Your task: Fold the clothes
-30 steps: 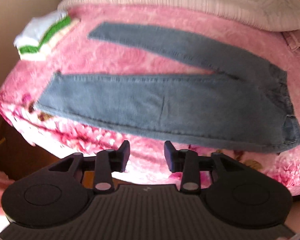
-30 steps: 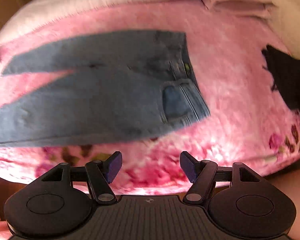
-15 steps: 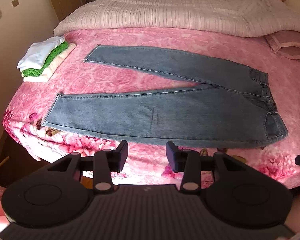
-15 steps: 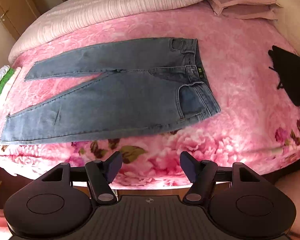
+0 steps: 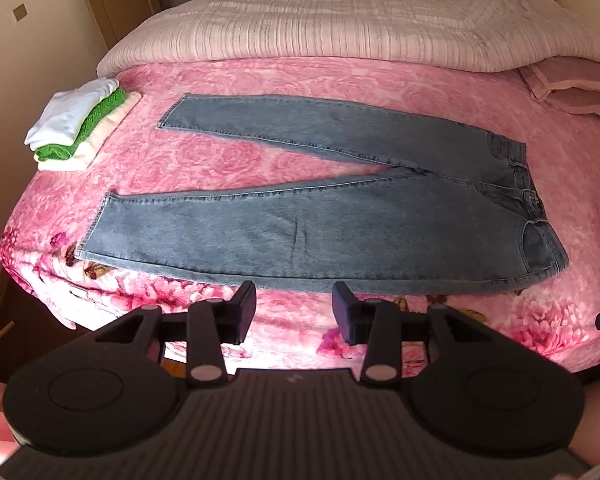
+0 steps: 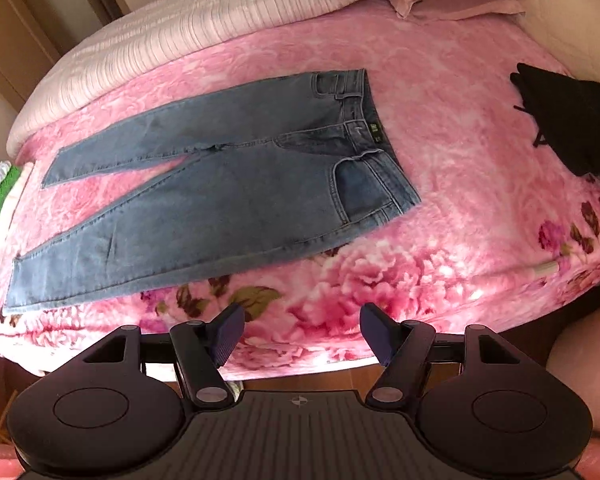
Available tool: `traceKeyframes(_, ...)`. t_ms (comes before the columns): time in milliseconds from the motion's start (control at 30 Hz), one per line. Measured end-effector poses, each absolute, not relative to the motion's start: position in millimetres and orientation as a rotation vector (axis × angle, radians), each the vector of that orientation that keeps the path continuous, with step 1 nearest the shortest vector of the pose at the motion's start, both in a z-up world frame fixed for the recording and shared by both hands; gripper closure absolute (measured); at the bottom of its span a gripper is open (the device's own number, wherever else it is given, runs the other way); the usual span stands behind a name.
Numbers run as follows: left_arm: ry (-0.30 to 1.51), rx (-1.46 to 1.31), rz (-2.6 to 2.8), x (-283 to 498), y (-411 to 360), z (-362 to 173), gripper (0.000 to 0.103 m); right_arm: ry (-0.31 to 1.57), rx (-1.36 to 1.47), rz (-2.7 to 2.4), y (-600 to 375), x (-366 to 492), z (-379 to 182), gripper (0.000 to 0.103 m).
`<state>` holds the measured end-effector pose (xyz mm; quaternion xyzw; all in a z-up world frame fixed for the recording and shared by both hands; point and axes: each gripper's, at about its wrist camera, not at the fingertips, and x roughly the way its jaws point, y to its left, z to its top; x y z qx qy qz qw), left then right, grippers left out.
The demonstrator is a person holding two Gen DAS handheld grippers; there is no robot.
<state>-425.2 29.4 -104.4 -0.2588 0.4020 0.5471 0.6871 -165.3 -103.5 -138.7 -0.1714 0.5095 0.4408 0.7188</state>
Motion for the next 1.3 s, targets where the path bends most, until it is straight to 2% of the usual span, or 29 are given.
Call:
traceKeyframes(467,0.943,-0.682,1.261,-469.2,91.6,-136.6,0.066,1.212,-0.347,0.889,-73.2,-139.8,-164.7,0.036)
traceKeyframes(967,1.011,-0.607,1.124,-456.8,255.8,-145.2,0.067,1.211,-0.3,0.686,-2.6,-110.4,-156.5,0.036)
traceKeyframes(1300,1.041,-0.657,1.018,-446.0,297.3,-171.1,0.067,1.222,-0.271,0.549,8.3,-104.6,-161.4,0.036)
